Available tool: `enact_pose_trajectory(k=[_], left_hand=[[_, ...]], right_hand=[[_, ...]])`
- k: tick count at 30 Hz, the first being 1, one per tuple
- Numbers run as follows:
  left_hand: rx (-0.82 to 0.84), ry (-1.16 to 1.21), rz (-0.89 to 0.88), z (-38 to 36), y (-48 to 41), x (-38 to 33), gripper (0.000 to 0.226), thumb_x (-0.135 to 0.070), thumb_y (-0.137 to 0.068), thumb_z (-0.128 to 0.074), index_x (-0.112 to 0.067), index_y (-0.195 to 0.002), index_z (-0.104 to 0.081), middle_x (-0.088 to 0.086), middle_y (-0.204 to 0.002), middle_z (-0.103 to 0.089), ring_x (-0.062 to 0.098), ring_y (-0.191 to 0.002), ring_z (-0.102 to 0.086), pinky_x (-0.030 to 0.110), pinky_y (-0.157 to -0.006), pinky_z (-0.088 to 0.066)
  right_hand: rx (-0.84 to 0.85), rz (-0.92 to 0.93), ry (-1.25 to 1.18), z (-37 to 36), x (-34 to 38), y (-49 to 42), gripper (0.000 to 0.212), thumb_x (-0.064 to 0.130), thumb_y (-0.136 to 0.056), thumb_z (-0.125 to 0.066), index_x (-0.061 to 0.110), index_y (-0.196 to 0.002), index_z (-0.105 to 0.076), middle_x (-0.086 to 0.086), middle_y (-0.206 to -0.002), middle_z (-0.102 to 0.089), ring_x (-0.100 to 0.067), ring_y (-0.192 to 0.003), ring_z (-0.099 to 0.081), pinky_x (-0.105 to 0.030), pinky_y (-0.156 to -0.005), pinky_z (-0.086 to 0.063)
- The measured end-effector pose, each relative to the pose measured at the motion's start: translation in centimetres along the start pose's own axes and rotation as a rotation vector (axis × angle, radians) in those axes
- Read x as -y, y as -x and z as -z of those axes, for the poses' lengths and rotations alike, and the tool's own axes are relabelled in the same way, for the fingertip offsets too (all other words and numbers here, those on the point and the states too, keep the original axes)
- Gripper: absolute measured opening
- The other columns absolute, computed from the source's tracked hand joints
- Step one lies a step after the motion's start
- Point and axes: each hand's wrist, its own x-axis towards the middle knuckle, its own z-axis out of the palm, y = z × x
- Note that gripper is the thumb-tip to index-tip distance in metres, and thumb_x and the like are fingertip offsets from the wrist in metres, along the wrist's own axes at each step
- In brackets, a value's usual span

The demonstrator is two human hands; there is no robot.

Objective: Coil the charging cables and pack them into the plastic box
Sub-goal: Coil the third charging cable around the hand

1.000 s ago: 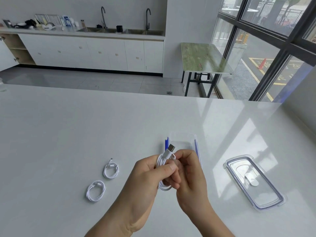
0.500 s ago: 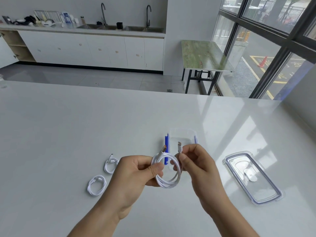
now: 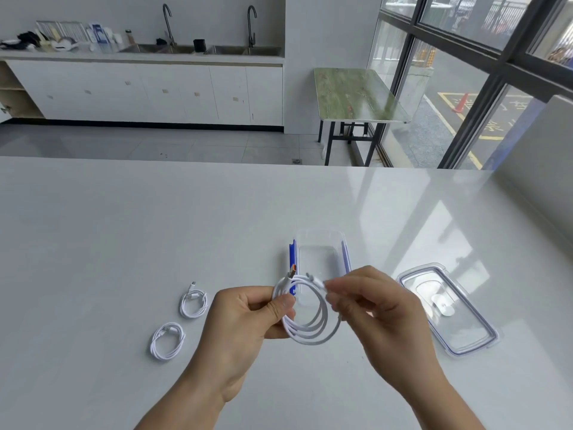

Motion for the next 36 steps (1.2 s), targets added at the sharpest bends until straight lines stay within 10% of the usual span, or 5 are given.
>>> enact_pose_trajectory(k=[6,13,20,27,36], left_hand=[[-0.015,-0.023,-0.024,-0.4,0.1,0.2,0.018,-0.003,-0.086,-0.070,-0.004,-0.070,-0.078,0.012,-0.066,-0.069,0.022,-0.060,-0.066,0.033,-0.067,-0.062],[0.067,-0.128,-0.138,-1.0,0.6,0.2,0.021,-0.006,-0.085,-0.072,-0.021,-0.075,-0.082,0.003,-0.068,-0.075,0.017,-0.064,-0.069,0.027,-0.066,-0.060],[0.057,-0.051,-0.055,-0.3,0.4,0.6,0.015,-0.006,-0.087,-0.069,-0.010,-0.078,-0.081,0.008,-0.075,-0.079,0.023,-0.071,-0.075,0.032,-0.071,-0.062],[0.036,0.059,0.008,0.1,0.0,1.5,0.019,-0.007,-0.086,-0.069,0.001,-0.071,-0.075,0.013,-0.066,-0.067,0.022,-0.062,-0.065,0.031,-0.066,-0.059],[-0.013,0.237,0.010,0.7,-0.5,1.7,0.022,-0.019,-0.074,-0.070,0.002,-0.072,-0.076,0.013,-0.068,-0.068,0.021,-0.062,-0.064,0.031,-0.064,-0.059]], right_hand=[[0.124,-0.137,0.180,0.6,0.4,0.2,0.022,0.009,-0.077,-0.083,0.025,-0.069,-0.070,0.007,-0.067,-0.069,-0.011,-0.059,-0.063,-0.017,-0.056,-0.049],[0.174,-0.378,0.123,-1.2,-0.1,-0.7,0.016,0.026,-0.090,-0.066,0.036,-0.102,-0.061,0.007,-0.081,-0.074,-0.016,-0.061,-0.061,-0.039,-0.065,-0.054],[0.274,-0.746,-0.730,-2.1,-0.7,-0.8,0.021,0.000,-0.085,-0.063,0.000,-0.104,-0.071,-0.023,-0.097,-0.072,-0.035,-0.086,-0.067,-0.058,-0.095,-0.052],[-0.092,-0.886,-1.056,-2.6,-1.9,-1.1,0.013,-0.003,-0.084,-0.065,0.007,-0.092,-0.063,-0.018,-0.089,-0.074,-0.024,-0.067,-0.070,-0.031,-0.062,-0.060],[-0.568,-0.739,-1.040,0.1,-3.7,-1.7,0.025,-0.004,-0.091,-0.063,0.008,-0.112,-0.055,-0.019,-0.099,-0.076,-0.023,-0.080,-0.076,-0.027,-0.070,-0.062]])
